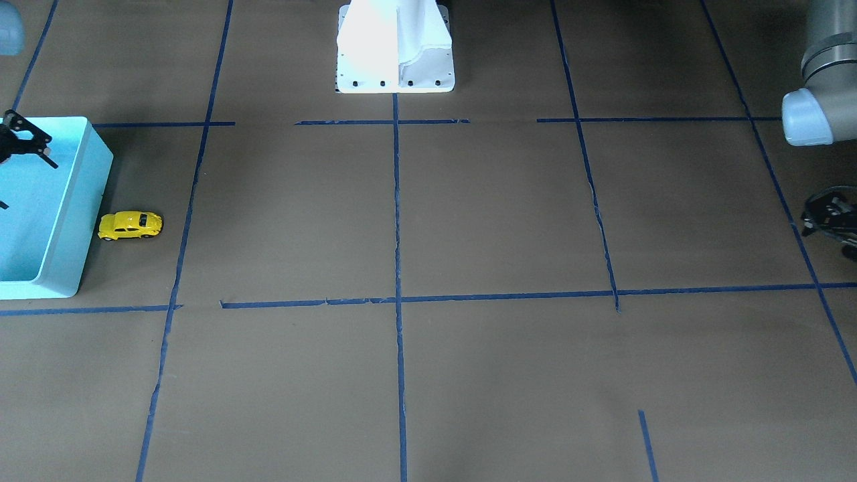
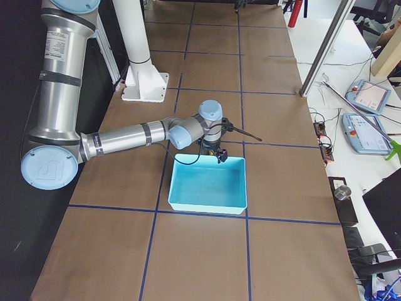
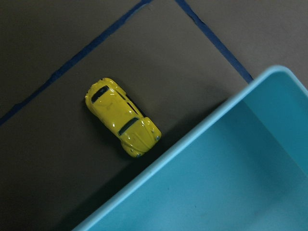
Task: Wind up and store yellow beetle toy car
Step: 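Move the right gripper over the car beside the bin, then lower the right gripper and grasp the yellow car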
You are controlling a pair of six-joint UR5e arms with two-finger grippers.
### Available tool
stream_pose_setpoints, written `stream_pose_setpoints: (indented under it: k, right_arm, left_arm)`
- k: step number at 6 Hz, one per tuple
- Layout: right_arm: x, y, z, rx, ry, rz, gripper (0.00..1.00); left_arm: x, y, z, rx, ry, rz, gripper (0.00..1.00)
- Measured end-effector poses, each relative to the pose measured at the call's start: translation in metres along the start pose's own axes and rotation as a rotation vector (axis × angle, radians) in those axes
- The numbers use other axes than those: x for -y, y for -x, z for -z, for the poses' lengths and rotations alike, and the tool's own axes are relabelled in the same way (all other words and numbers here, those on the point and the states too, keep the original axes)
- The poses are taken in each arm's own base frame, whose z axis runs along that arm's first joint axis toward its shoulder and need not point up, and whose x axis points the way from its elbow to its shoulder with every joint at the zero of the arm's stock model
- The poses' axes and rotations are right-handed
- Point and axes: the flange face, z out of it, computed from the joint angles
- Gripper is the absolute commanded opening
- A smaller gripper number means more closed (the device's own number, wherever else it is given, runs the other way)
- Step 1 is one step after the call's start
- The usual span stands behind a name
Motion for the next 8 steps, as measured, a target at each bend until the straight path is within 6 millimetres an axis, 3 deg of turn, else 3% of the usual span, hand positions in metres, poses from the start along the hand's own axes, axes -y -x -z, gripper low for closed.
stream_pose_setpoints:
  k: [2, 3, 4, 5, 7, 8]
  right_arm:
    - [0.034, 0.045, 0.001, -0.021, -0.041, 0.154, 1.0]
    - [0.043, 0.062, -0.005, -0.028, -0.038, 0.218, 1.0]
    - [0.048, 0.073, -0.013, -0.048, -0.021, 0.304, 1.0]
    - [0.054, 0.077, -0.021, -0.055, 0.009, 0.385, 1.0]
    - [0.091, 0.067, -0.044, -0.031, 0.088, 0.485, 1.0]
    - [0.097, 0.057, -0.059, -0.017, 0.124, 0.515, 1.0]
  left_arm:
    - [-0.08, 0.09, 0.019, -0.018, -0.032, 0.25, 1.0]
    - [-0.112, 0.111, 0.025, -0.079, -0.069, 0.429, 1.0]
    - [-0.136, 0.115, 0.023, -0.14, -0.091, 0.604, 1.0]
    - [-0.147, 0.113, 0.022, -0.165, -0.097, 0.713, 1.0]
    - [-0.158, 0.111, 0.015, -0.177, -0.09, 0.78, 1.0]
    - [-0.159, 0.11, 0.016, -0.177, -0.092, 0.782, 1.0]
